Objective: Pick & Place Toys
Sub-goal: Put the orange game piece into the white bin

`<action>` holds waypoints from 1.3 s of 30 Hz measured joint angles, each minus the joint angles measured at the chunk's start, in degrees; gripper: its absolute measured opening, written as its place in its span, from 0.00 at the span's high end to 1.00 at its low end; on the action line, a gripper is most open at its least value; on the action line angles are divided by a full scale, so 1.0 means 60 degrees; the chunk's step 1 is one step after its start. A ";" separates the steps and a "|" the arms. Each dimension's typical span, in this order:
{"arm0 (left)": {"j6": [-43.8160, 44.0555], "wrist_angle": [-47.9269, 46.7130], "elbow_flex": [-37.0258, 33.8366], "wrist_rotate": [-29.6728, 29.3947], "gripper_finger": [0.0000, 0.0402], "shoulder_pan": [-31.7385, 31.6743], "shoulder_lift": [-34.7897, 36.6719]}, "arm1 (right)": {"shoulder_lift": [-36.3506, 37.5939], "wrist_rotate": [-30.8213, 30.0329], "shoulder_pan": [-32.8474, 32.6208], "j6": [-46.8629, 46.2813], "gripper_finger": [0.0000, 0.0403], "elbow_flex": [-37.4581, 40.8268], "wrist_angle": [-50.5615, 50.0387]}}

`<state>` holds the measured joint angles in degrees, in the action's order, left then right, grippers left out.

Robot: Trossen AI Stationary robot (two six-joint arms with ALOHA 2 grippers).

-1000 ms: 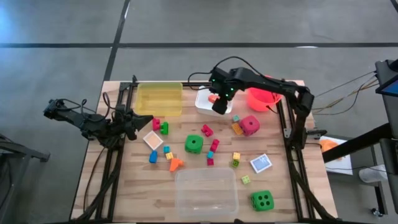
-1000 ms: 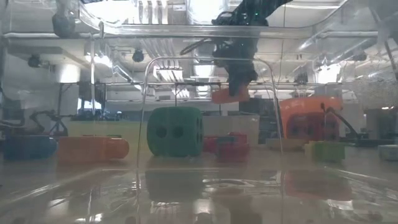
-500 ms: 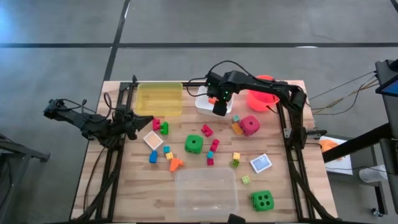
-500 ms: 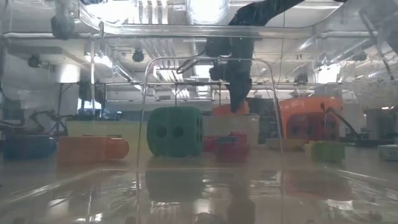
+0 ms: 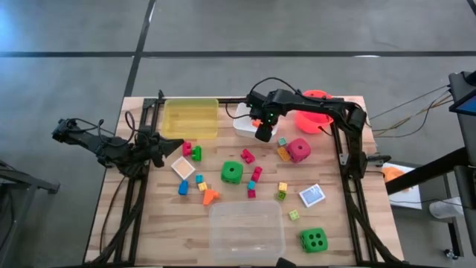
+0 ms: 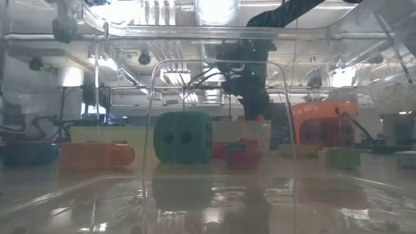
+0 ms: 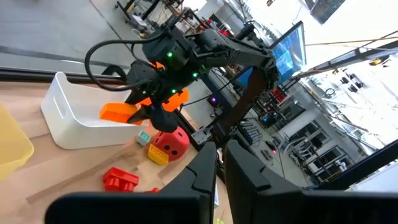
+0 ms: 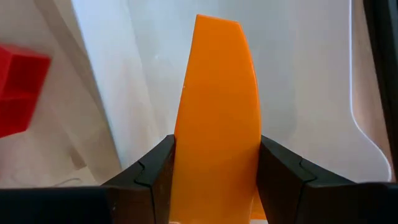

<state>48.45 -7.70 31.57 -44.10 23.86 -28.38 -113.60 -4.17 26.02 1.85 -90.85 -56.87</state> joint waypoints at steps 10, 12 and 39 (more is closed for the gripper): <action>0.0007 0.0018 0.0000 0.0000 0.93 0.0004 0.0000 | 0.0011 -0.0016 -0.0022 -0.0011 0.59 0.0265 0.0414; 0.0008 0.0018 0.0000 0.0000 0.93 0.0001 0.0000 | 0.0011 -0.0017 -0.0059 0.0106 0.59 0.0413 0.0511; 0.0189 0.0018 0.0000 0.0001 0.93 0.0001 0.0000 | 0.0011 0.0012 -0.0273 0.0006 0.59 0.1396 0.1396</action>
<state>49.58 -7.60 31.57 -44.09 23.86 -28.38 -113.54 -4.10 24.38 1.88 -82.48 -48.49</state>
